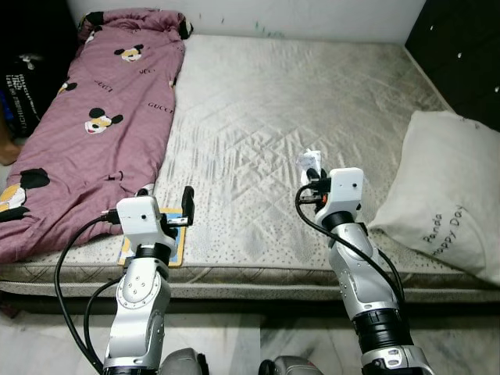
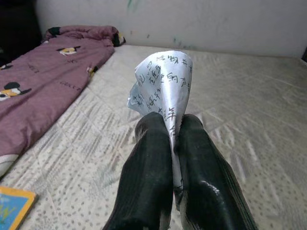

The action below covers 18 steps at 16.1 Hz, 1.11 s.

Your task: Clean up the room

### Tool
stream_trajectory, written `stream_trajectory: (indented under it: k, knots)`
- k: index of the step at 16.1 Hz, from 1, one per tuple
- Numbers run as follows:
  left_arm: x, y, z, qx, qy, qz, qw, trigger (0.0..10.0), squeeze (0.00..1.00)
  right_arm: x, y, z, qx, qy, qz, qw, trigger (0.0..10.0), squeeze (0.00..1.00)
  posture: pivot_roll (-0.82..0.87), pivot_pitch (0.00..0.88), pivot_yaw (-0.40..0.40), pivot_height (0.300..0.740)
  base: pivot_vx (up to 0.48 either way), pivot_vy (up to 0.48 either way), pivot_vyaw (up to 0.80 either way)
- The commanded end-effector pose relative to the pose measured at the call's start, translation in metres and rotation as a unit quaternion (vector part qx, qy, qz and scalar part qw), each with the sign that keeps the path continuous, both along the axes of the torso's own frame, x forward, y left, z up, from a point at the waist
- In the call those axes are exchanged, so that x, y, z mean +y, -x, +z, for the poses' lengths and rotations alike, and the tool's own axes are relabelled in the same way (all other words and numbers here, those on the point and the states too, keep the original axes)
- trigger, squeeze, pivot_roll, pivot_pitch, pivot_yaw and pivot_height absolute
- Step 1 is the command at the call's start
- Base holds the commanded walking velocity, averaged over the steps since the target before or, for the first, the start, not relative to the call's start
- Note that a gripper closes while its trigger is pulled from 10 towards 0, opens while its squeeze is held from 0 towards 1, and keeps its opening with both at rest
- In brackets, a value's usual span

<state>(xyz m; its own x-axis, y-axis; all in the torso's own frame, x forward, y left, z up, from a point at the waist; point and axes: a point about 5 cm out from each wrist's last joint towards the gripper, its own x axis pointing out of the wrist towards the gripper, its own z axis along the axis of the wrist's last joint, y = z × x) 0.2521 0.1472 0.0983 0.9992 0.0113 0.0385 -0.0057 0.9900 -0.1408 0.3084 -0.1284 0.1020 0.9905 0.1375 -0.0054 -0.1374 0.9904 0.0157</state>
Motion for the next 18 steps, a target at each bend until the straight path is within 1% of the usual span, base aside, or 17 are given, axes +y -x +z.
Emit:
stream_trajectory:
  k: [1,3,5,6,9,10,11,18]
  knots:
    - [0.0011,-0.0001,0.0018,-0.004,-0.004,0.002,1.0,10.0,0.0,0.0012,-0.0008,0.0,0.003,0.001,0.004,1.0,10.0,0.0,0.0,0.028,-0.039,0.74,0.0,0.0,0.0]
    - [0.0001,0.0001,0.0017,-0.004,-0.003,-0.002,1.0,10.0,0.0,0.0008,-0.0004,-0.0005,0.004,0.002,0.001,1.0,10.0,0.0,0.0,0.03,-0.038,0.74,0.306,0.0,0.0]
    - [-0.0027,0.0011,0.0024,-0.008,0.007,-0.017,1.0,10.0,0.0,-0.0006,-0.0003,-0.0012,0.005,0.002,-0.002,1.0,10.0,0.0,0.0,0.03,-0.038,0.74,0.437,0.0,0.0]
    - [-0.0024,0.0012,0.0024,-0.008,0.004,-0.013,1.0,10.0,0.0,-0.0013,-0.0004,-0.0016,0.006,0.001,-0.005,1.0,10.0,0.0,0.0,0.033,-0.036,0.74,0.48,0.0,0.0]
    - [-0.0017,0.0006,0.0,0.003,0.001,-0.006,1.0,10.0,0.0,-0.0027,-0.0005,-0.0019,0.007,0.005,-0.008,1.0,10.0,0.0,0.0,0.035,-0.037,0.74,0.331,0.0,-0.8]
    - [-0.0016,0.0006,-0.0017,0.009,-0.001,0.001,1.0,10.0,0.0,-0.0033,-0.0001,-0.0025,0.008,0.006,-0.008,1.0,10.0,0.0,0.0,0.035,-0.037,0.74,0.0,0.0,-0.52]
    - [-0.0015,0.0009,-0.0028,0.012,0.006,0.006,1.0,10.0,0.0,-0.0036,0.0,-0.0026,0.008,0.007,-0.009,1.0,10.0,0.0,0.0,0.037,-0.037,0.74,0.0,0.0,0.0]
    - [-0.0003,0.0,-0.0034,0.016,0.01,0.011,1.0,10.0,0.0,-0.0049,-0.0002,-0.0036,0.005,0.017,-0.008,1.0,10.0,0.0,0.0,0.034,-0.036,0.74,0.0,0.0,0.0]
